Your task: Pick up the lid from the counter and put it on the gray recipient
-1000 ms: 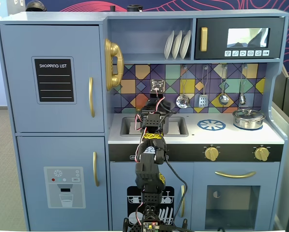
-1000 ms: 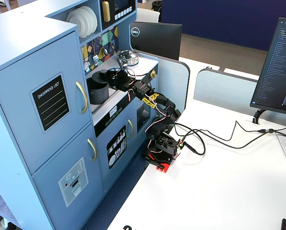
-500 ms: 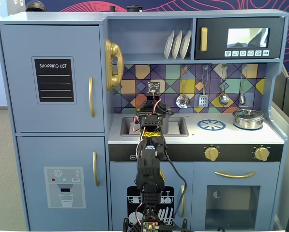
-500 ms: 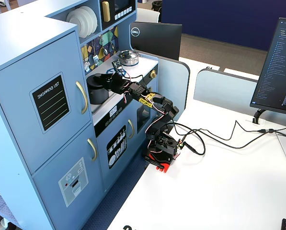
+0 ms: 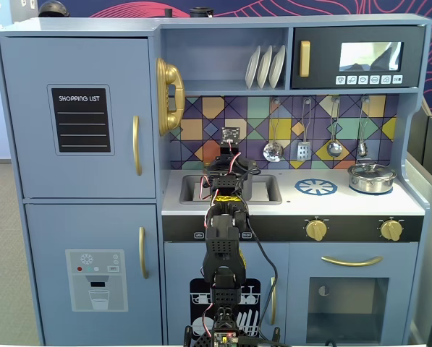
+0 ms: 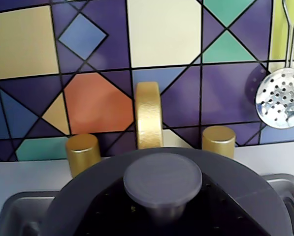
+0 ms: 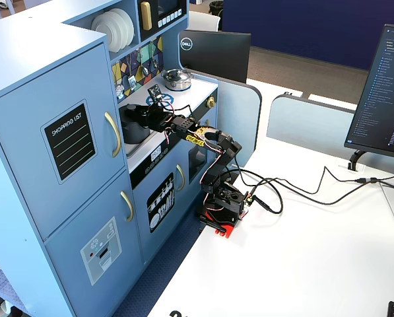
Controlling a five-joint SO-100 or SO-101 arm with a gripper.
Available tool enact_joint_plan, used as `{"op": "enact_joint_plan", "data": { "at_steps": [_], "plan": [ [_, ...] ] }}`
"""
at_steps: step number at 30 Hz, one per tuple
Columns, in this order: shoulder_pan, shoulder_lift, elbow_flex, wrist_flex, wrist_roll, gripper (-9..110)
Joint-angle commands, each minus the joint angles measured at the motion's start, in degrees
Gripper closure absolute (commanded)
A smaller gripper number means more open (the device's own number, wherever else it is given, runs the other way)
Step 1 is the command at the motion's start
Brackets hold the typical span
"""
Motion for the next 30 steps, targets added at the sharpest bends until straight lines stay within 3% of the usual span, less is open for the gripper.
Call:
{"op": "enact_joint_plan", "data": {
  "at_steps": [1,6,9,14,24,27,30],
  "plan": [
    [0.3,0.2,-3.8,-2.2,-0.5,102],
    [0.7,0.4,-3.5,-1.8,-2.0,101],
    [1.6,1.4,-3.3,-1.8,0.3,72],
    [2.8,3.6,-2.5,-0.6,-1.9,60],
    [4.6,9.8,-2.2,2.9,-1.5,63],
    [2.3,17.6,-1.3,11.6,-0.1,71],
    [-1.1,28.0,-1.6,28.5,0.7,82]
  ]
}}
